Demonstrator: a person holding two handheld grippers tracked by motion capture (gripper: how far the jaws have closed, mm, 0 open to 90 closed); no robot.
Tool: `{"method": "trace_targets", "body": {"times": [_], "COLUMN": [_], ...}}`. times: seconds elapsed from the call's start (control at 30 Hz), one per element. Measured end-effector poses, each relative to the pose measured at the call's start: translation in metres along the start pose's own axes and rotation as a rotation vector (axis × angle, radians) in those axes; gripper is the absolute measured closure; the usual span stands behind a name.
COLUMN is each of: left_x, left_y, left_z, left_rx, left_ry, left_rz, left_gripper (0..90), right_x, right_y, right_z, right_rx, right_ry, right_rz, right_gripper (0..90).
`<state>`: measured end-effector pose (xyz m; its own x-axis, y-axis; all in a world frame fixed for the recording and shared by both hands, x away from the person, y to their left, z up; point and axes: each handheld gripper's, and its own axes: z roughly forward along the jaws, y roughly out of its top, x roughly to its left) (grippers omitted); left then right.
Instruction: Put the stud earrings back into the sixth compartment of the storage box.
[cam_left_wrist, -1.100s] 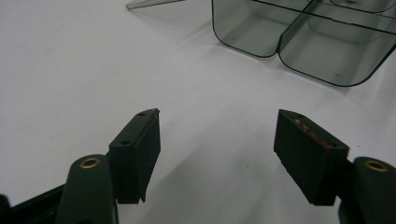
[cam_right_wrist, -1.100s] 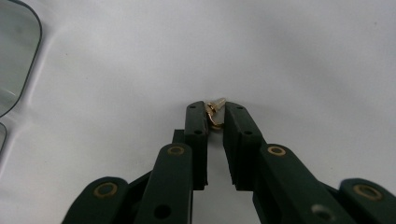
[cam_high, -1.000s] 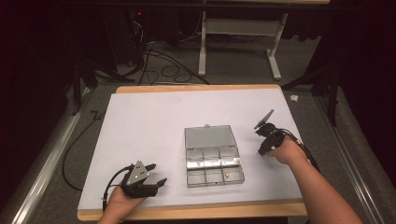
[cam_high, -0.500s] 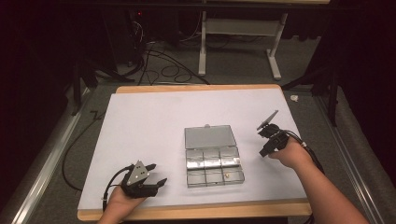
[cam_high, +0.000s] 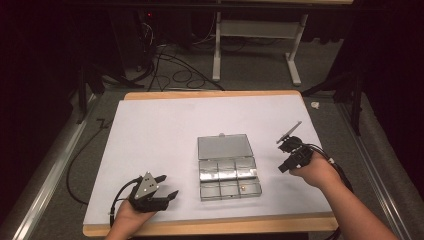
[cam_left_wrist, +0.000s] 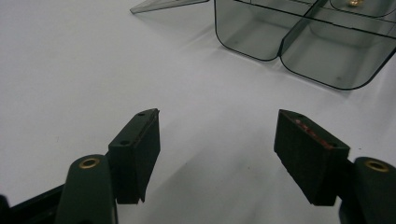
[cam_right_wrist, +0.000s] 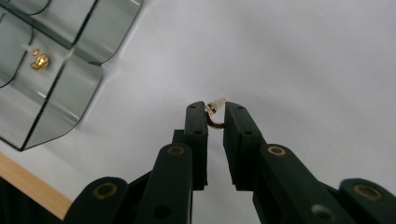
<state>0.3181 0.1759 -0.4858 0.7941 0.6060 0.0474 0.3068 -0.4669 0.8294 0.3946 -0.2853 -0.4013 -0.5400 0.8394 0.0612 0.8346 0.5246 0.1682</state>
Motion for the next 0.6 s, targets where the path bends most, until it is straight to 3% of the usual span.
{"method": "trace_targets", "body": {"times": [0.07, 0.1, 0.6], "left_x": [0.0, 0.0, 0.0], "left_y": [0.0, 0.0, 0.0], "left_z": [0.0, 0.0, 0.0], "left_rx": [0.001, 0.002, 0.001], "left_ry": [-0.002, -0.002, -0.011], "left_rz": [-0.001, 0.003, 0.008], "left_gripper": [32.1, 32.1, 32.0], "right_x": [0.005, 0.006, 0.031], "right_y": [0.0, 0.0, 0.009], "right_z": [-0.003, -0.003, -0.01], "right_rx": [0.011, -0.001, 0.001], "right_ry": [0.002, 0.005, 0.011], "right_rz": [0.025, -0.016, -0.074], "right_gripper": [80.6, 80.6, 80.6]}}
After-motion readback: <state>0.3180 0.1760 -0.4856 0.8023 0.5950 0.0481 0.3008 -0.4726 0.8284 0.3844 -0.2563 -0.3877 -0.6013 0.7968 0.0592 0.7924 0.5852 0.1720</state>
